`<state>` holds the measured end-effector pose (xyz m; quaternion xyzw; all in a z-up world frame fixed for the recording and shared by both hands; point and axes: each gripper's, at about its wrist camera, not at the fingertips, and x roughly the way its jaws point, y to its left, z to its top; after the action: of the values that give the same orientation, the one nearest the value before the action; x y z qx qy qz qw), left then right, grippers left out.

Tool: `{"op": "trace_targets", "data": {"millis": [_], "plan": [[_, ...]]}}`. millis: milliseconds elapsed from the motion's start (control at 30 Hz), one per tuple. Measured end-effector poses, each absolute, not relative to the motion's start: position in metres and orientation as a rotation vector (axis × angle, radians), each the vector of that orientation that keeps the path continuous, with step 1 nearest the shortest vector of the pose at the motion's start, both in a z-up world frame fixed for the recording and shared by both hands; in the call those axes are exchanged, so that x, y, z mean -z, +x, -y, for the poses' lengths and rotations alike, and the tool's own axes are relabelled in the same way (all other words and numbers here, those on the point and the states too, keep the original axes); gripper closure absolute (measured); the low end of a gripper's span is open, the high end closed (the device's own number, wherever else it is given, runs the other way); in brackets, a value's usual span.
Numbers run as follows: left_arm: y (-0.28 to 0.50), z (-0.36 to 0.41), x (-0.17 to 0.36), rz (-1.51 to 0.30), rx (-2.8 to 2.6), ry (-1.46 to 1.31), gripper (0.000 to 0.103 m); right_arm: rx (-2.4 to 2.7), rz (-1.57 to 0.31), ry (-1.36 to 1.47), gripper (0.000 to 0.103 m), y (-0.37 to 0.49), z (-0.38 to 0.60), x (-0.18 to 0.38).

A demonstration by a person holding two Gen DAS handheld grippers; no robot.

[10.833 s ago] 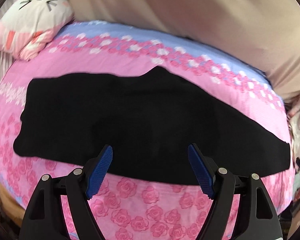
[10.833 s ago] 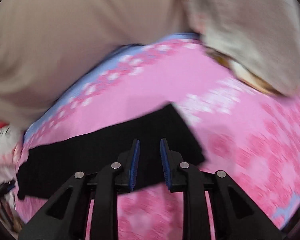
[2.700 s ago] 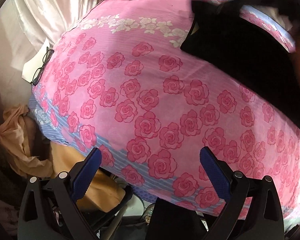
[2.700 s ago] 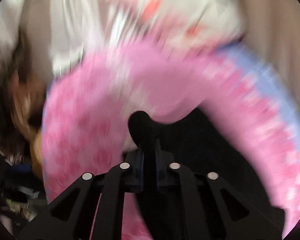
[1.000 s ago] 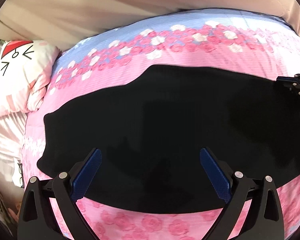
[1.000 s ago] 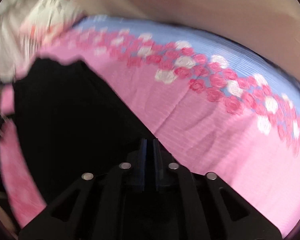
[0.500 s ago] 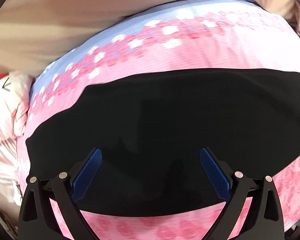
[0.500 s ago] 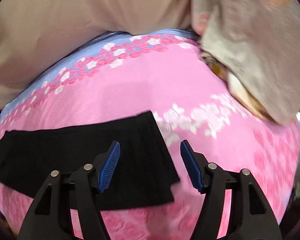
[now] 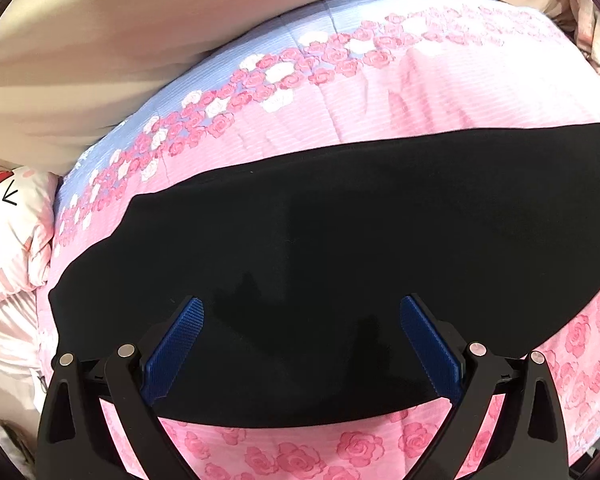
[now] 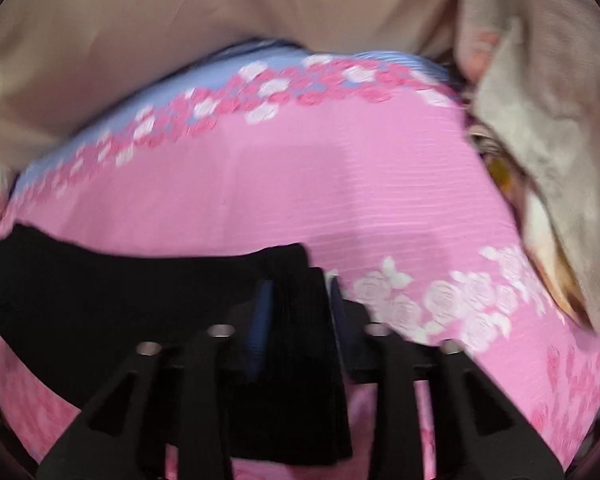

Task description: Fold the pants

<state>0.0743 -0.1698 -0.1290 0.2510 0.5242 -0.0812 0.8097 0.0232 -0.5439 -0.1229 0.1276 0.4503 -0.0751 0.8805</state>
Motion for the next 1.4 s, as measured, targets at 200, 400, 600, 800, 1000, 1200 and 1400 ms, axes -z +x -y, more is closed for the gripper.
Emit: {"op": "trace_targets", "data": {"millis": [200, 400, 600, 800, 1000, 1200, 1400], "plan": [[0.073, 0.169, 0.134, -1.133, 0.184, 0.515, 0.005, 0.144, -0.86, 0.356, 0.054, -0.033, 0.529, 0.097], [0.075, 0.171, 0.155, -1.155, 0.178, 0.542, 0.005, 0.2, -0.972, 0.323, 0.073, -0.024, 0.529, 0.135], [0.07, 0.149, 0.143, -1.143, 0.145, 0.471, 0.005, -0.186, -0.917, 0.273, 0.07, 0.039, 0.422, 0.067], [0.047, 0.091, 0.137, -1.193, 0.076, 0.403, 0.005, -0.663, -1.049, 0.173, 0.07, 0.153, 0.22, 0.102], [0.033, 0.028, 0.133, -1.185, -0.015, 0.411, 0.005, -0.623, -1.077, 0.127, 0.075, 0.231, 0.148, 0.15], [0.047, -0.01, 0.13, -1.185, -0.041, 0.357, 0.005, -0.413, -0.966, 0.355, 0.074, 0.208, 0.225, 0.1], [0.086, 0.0, 0.124, -1.115, 0.021, 0.348, 0.005, -0.364, -1.017, 0.158, 0.074, 0.106, 0.249, 0.099]]}}
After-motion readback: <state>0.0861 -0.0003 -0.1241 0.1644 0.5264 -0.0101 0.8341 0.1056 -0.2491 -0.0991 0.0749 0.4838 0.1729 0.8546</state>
